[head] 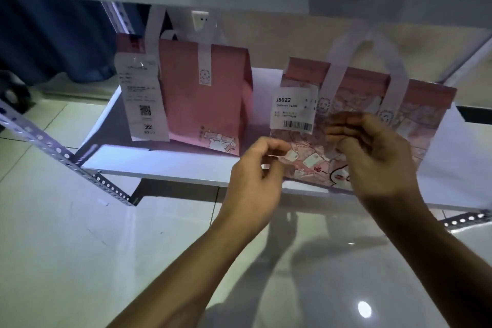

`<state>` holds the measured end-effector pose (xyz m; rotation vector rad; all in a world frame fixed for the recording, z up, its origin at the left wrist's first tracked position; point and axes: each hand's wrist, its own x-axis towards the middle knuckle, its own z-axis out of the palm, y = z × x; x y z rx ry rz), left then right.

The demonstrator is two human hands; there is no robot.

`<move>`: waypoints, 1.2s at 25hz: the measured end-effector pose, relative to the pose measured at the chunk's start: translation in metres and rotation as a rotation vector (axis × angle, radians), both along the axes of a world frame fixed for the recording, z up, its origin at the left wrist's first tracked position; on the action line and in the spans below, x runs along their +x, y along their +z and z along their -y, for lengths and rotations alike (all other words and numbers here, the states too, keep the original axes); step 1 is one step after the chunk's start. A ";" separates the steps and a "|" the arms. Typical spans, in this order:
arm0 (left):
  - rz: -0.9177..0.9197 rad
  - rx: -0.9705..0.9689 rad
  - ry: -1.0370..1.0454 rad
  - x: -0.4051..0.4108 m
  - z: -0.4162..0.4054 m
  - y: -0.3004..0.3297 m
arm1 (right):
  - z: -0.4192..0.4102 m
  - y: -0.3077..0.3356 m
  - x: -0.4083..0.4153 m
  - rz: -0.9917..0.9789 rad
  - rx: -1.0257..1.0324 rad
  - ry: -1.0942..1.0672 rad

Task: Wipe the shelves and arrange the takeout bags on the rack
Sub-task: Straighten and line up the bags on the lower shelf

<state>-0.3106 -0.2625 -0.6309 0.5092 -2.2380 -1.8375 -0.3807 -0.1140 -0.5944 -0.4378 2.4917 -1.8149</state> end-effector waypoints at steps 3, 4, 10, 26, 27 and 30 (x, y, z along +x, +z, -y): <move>-0.060 0.050 0.083 -0.019 -0.005 -0.013 | 0.007 -0.007 -0.009 -0.040 -0.023 -0.036; -0.099 0.055 0.121 -0.026 -0.006 -0.016 | 0.007 -0.010 -0.011 -0.061 -0.036 -0.037; -0.237 0.026 0.263 -0.031 0.003 -0.035 | -0.009 -0.015 -0.005 -0.176 0.020 -0.047; -0.050 0.089 -0.013 -0.011 0.017 -0.046 | 0.013 -0.042 0.012 -0.059 0.113 -0.064; -0.050 0.087 0.008 -0.008 0.023 -0.045 | 0.021 -0.042 0.013 -0.060 0.124 -0.037; -0.055 0.068 0.103 0.004 0.055 -0.046 | 0.053 -0.046 0.015 -0.056 0.142 0.069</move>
